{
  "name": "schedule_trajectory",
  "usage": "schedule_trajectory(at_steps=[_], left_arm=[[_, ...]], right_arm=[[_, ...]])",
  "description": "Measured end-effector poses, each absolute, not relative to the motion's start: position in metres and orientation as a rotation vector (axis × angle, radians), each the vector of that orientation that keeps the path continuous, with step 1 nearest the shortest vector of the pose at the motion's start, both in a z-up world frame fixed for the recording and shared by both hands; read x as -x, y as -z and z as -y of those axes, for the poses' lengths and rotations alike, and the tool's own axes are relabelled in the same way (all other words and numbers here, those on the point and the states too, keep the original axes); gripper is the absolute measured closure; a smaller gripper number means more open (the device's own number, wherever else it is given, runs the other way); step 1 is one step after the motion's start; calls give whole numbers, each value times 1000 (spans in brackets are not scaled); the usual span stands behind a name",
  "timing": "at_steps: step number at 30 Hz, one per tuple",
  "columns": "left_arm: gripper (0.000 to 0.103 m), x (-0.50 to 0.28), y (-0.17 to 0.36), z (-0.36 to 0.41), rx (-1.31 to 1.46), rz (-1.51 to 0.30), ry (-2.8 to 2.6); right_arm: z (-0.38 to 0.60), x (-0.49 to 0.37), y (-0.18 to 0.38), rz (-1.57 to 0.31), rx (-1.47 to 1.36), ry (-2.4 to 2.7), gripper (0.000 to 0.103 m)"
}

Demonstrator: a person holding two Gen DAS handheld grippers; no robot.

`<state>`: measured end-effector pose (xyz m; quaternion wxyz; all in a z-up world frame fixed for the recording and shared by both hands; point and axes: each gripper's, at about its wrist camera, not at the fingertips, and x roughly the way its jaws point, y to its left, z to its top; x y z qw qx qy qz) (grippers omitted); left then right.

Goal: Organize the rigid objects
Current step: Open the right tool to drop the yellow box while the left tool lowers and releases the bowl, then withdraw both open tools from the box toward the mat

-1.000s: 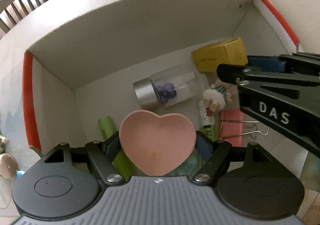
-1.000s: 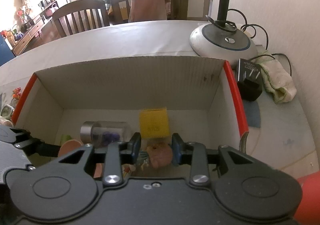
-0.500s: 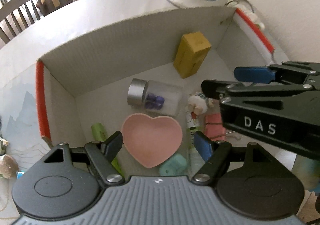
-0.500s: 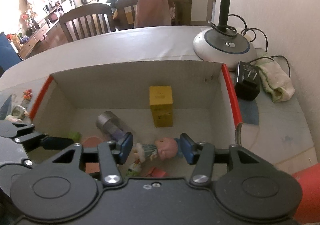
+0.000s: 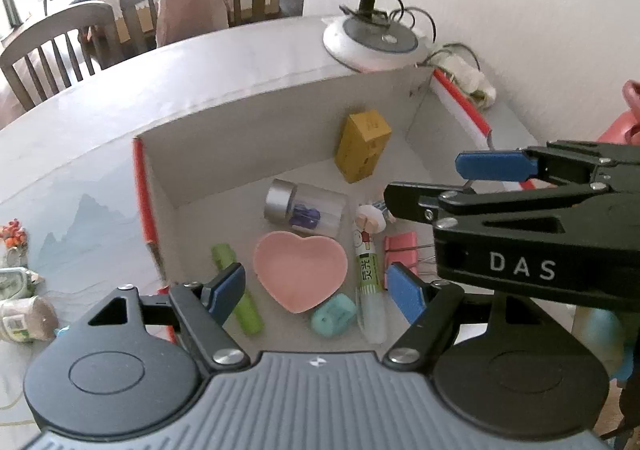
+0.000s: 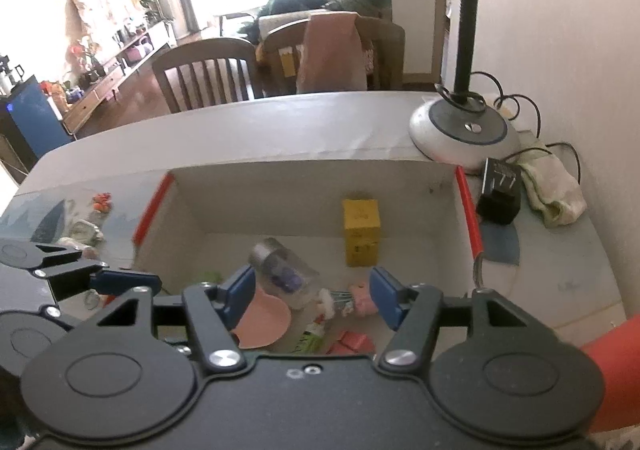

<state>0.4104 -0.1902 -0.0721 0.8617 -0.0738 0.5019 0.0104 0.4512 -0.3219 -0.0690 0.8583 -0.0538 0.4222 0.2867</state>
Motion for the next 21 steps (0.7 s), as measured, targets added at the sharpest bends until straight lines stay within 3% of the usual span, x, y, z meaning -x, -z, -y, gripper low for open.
schedule_trajectory(at_steps=[6,10,21], left_arm=[[25,-386,53,177,186,-1004,-19],[25,-367,44,163,219,-975,-11],[20,-309,27,111,225,-883,-20]], right_arm=[[320,-429,52,-846,92,-634,33],[316,-412,41,-818,82,-641,23],[285,-347,21,-748,54,-689,14]])
